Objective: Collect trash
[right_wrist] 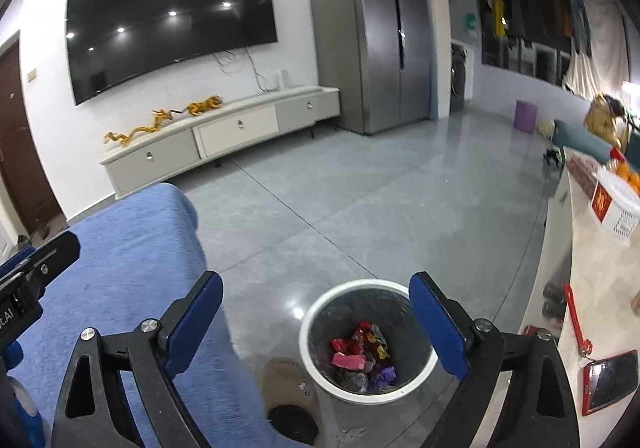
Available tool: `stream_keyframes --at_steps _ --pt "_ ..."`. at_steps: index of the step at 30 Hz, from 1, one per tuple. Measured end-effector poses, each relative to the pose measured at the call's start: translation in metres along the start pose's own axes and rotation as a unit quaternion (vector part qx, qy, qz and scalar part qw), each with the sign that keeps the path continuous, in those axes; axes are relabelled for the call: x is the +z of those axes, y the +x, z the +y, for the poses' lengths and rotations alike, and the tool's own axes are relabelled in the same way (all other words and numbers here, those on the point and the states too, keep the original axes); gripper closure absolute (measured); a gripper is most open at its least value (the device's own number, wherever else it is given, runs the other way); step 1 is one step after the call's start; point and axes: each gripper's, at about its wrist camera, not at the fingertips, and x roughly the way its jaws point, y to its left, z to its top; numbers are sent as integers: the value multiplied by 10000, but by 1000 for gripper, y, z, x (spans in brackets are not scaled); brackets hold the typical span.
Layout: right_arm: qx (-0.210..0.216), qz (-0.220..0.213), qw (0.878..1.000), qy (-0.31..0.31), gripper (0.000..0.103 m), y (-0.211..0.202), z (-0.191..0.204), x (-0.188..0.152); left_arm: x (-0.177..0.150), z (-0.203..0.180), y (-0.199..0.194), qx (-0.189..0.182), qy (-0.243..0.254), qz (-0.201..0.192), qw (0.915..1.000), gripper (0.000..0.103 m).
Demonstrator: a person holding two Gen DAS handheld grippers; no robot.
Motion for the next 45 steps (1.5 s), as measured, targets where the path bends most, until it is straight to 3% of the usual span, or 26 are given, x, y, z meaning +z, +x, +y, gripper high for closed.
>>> stream_keyframes --at_steps 3,10,20,45 --pt "31 -96 9998 -141 5 -9 15 -1 -4 22 -18 162 -97 -85 9998 20" --pt "47 -286 9981 -543 1 -24 52 -7 -14 59 -44 620 -272 -267 9973 2" --pt "-369 -616 9941 -815 0 -45 73 -16 -23 80 -66 1261 -412 -375 9904 0" --pt "-350 -1297 9902 -378 0 -85 39 -18 -23 57 -104 1443 -218 -842 9857 0"
